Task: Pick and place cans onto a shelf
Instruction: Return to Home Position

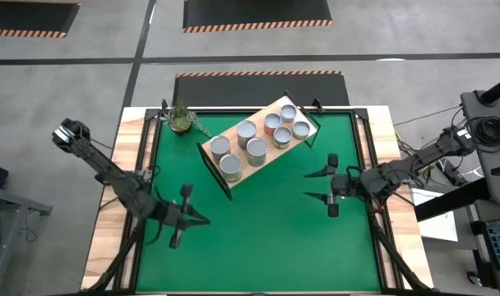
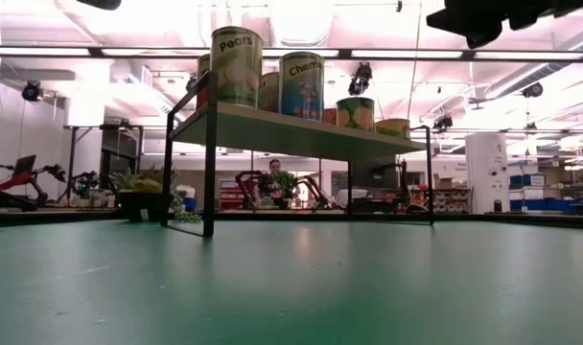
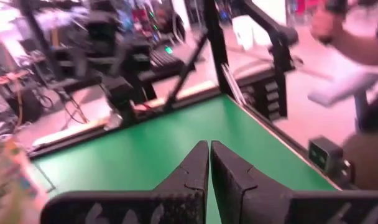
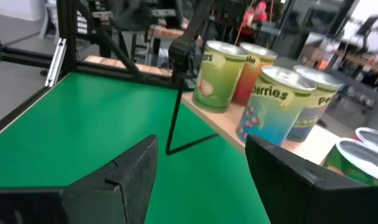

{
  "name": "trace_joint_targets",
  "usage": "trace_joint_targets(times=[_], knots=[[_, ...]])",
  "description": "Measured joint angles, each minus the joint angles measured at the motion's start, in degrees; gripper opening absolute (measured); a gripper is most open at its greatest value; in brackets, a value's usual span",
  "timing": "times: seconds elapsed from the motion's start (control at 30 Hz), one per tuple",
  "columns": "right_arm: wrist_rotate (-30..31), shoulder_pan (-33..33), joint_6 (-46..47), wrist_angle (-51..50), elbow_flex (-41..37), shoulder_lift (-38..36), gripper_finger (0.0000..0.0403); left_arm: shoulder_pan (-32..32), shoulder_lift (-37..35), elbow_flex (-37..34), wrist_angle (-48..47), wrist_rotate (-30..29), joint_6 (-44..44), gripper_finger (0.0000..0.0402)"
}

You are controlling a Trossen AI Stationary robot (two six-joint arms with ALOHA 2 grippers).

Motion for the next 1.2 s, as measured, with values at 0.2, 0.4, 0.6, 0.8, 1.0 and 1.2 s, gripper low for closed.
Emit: trace_joint_targets(times=[0.2,0.4,0.6,0.8,1.0,1.2], knots=[[-0.15,-1.61,-4.29,6.02,-4.06,-3.26,0.0228,3.79,-9.14,-6.89,3.84,0.01,0.43,0.0],[-1.66,-4.0,-6.63,5.81,-6.04,-7.56,0.0228,7.77,-14.99,-11.46,3.96,0.03,0.43,0.0],[-2.15,-4.65,-6.77,5.79,-10.29,-13.92,0.0228,9.09,-19.81,-15.71,3.83,0.03,0.16,0.0],[-2.13,-4.67,-6.69,5.79,-15.04,-20.25,0.0228,9.09,-24.16,-19.08,4.1,0.05,-0.04,0.0],[-2.13,-4.67,-8.83,5.57,-18.98,-25.7,0.0228,9.09,-28.21,-22.98,5.14,0.05,-1.61,0.0],[-1.57,-4.67,-11.74,5.73,-21.79,-30.07,0.0228,9.09,-31.43,-27.23,7.86,0.05,-2.87,0.0]])
